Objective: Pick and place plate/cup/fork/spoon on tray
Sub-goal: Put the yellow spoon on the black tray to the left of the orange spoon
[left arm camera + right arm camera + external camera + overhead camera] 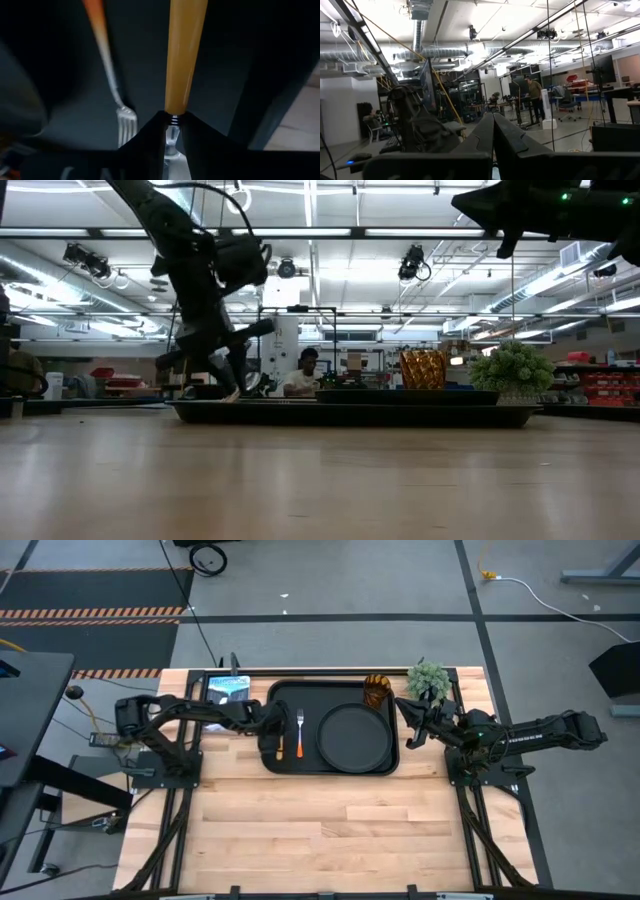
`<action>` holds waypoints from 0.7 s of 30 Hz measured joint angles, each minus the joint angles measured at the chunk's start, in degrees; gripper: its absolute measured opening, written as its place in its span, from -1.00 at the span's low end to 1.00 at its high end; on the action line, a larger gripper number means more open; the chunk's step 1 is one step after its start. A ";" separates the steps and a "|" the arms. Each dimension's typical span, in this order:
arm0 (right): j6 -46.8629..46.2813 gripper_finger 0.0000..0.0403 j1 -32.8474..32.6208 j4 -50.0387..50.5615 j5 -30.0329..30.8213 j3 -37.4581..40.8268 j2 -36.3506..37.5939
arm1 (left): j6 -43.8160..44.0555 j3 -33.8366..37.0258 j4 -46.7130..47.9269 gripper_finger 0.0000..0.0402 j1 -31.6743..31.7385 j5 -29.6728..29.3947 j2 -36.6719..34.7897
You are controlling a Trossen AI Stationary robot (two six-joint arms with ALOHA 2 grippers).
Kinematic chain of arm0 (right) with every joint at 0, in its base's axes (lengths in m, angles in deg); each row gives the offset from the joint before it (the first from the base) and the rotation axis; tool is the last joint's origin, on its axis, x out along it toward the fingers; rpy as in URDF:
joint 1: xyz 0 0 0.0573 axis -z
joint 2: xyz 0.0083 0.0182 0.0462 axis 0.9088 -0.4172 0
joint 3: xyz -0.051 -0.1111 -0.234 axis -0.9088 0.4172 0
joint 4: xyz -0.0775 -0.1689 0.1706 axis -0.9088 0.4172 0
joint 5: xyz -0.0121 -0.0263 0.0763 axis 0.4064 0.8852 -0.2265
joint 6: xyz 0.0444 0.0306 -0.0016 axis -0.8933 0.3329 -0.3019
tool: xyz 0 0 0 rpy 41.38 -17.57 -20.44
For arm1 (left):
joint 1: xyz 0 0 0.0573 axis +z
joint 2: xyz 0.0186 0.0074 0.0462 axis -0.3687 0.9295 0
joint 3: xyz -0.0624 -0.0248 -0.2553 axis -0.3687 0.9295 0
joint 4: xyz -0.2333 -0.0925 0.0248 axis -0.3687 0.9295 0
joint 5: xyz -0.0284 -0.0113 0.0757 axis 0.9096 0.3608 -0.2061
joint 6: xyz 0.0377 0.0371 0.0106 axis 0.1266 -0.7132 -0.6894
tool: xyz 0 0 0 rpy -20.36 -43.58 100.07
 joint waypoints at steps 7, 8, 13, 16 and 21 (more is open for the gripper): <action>-1.10 -0.95 -0.13 -0.44 -0.08 -0.02 -0.63 | 0.72 0.00 -1.75 -0.69 1.49 0.08 4.78; -1.25 -0.95 -0.13 -0.36 -0.07 -0.02 -0.76 | 0.95 0.00 -2.18 -0.69 1.57 0.07 5.13; -1.52 -0.95 -0.13 -0.24 -0.09 -0.02 -1.04 | 1.46 -0.04 -2.99 -0.69 1.54 -0.44 5.61; -1.52 -0.95 -0.13 -0.40 -0.09 -0.02 -1.03 | 3.71 -0.04 -2.99 -0.67 1.67 -0.31 5.61; -1.52 -0.95 -0.13 -0.35 -0.08 -0.02 -1.03 | 5.35 -0.07 -3.22 -0.51 1.78 -0.09 5.63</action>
